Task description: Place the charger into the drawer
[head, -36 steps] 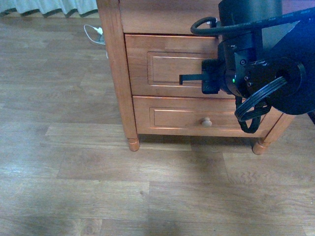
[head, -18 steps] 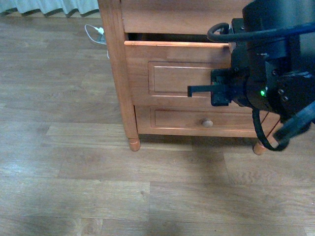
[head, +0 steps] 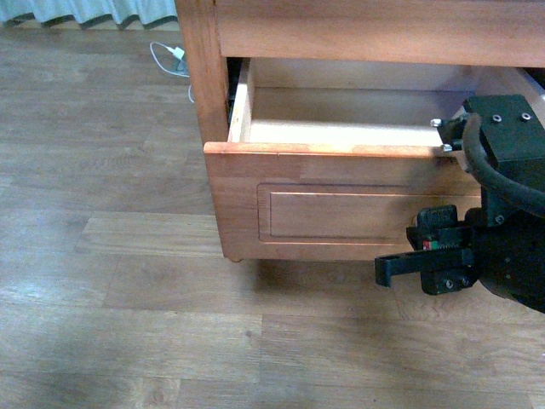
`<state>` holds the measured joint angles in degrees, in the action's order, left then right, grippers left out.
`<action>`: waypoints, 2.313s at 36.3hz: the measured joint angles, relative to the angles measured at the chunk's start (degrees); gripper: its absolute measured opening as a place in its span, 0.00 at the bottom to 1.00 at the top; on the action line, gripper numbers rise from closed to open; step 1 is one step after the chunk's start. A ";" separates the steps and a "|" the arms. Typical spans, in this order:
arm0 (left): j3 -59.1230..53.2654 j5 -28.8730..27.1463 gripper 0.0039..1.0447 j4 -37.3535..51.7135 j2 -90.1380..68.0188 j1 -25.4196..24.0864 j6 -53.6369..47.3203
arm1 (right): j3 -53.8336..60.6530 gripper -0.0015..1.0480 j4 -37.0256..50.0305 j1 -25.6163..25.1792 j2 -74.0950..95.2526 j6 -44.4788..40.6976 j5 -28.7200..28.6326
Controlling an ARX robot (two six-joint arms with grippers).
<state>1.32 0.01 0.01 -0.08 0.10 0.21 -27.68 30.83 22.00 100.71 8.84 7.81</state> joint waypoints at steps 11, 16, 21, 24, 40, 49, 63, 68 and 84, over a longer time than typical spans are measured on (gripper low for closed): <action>0.00 0.00 0.94 0.00 0.00 0.00 -0.02 | 8.26 0.75 -11.98 -1.62 -21.24 4.44 -0.11; 0.00 -0.02 0.94 0.00 0.00 0.00 0.00 | 9.60 0.92 -24.00 -3.39 -40.39 4.98 -4.20; 0.00 -0.02 0.94 0.00 0.00 0.00 0.00 | 9.60 0.92 -31.91 -7.61 -52.57 4.74 -8.52; 0.00 -0.02 0.94 0.00 0.00 0.00 -0.02 | 9.60 0.91 -35.85 -11.08 -59.12 4.55 -12.63; 0.00 -0.15 0.94 0.00 0.00 0.00 -0.02 | 19.85 0.65 -15.87 -21.99 -76.87 -5.18 -7.45; 0.00 -0.02 0.94 0.00 0.00 0.00 -0.02 | 23.28 0.19 -16.52 -22.01 -81.57 -8.20 -7.69; 0.00 -0.02 0.94 0.00 0.00 0.00 -0.02 | 23.69 0.58 -16.98 -22.01 -83.14 -8.59 -7.76; 0.00 -0.02 0.94 0.00 0.00 0.00 -0.02 | 23.69 0.88 -17.00 -22.01 -83.14 -8.59 -7.76; 0.00 -0.02 0.94 0.00 0.00 0.00 -0.02 | 23.69 0.91 -17.00 -22.01 -83.14 -8.59 -7.76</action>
<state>1.32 -0.01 0.01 -0.08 0.10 0.19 -3.99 13.82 -0.01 17.56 0.25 0.05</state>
